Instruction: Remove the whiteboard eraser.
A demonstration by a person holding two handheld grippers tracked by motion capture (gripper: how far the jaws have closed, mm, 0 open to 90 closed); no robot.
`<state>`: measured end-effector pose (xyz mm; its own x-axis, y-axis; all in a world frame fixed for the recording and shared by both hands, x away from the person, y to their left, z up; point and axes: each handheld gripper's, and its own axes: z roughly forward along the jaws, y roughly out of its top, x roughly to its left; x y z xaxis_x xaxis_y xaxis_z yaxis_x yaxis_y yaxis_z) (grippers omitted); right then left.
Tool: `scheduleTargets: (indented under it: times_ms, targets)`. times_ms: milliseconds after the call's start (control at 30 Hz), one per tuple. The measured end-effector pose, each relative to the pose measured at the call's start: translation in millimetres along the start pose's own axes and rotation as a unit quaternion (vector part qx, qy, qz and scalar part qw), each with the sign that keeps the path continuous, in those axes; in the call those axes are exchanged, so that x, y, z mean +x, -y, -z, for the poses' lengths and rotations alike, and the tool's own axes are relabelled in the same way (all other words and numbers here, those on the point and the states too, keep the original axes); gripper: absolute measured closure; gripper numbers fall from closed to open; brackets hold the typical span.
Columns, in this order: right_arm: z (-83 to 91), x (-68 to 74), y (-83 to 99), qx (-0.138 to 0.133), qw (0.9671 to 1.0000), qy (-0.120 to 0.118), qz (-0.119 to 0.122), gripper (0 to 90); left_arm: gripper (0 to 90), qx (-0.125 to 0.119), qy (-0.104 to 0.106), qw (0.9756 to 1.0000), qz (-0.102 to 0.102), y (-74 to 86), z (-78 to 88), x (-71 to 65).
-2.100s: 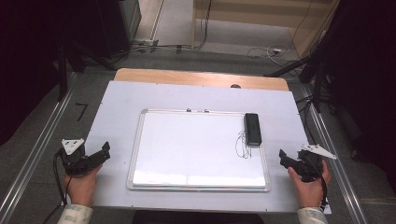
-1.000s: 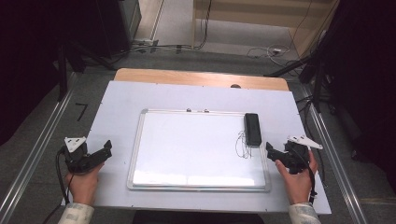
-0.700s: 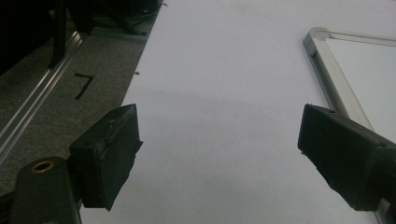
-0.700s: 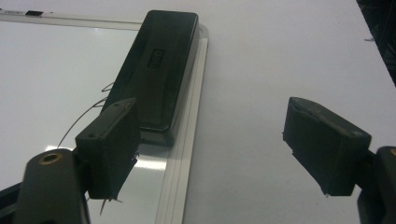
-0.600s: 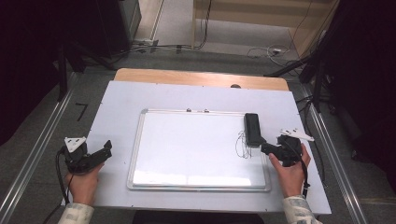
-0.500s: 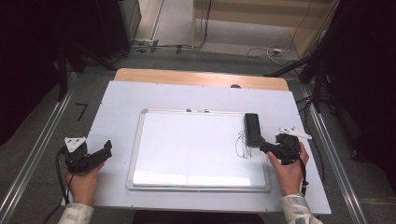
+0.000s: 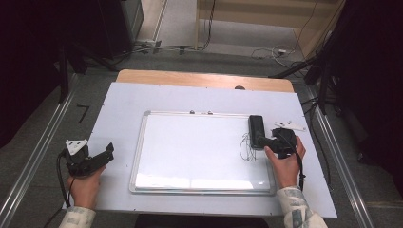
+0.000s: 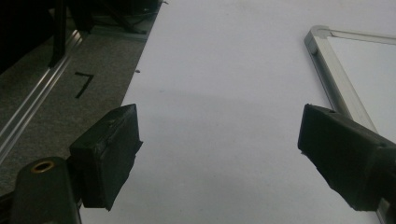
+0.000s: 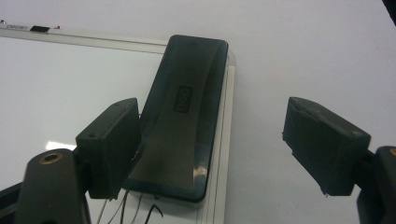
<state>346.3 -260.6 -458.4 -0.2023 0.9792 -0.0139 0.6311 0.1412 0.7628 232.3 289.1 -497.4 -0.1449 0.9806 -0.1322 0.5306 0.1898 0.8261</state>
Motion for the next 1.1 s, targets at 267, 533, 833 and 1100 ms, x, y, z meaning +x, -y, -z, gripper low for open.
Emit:
scheduleTargets:
  times_ms: [267,533,833,1100]
  targets:
    - [-15.6,4.0,-7.3,0.009,0.9999,0.005,0.005,19.7,13.4,0.0,0.001,1.0,0.001,-0.1,0.0,0.2]
    - [-23.5,5.7,-13.1,0.01,0.9999,0.006,0.004,20.7,13.5,0.0,0.002,1.0,0.001,-0.1,0.1,0.2]
    - [-31.5,8.4,-19.5,0.013,0.9999,0.007,0.002,21.0,13.5,-0.001,0.002,1.0,0.001,-0.3,0.1,0.5]
    - [-38.8,8.5,-21.1,0.016,0.9998,0.007,-0.005,21.5,13.5,-0.003,0.003,1.0,0.002,-0.3,-0.1,0.6]
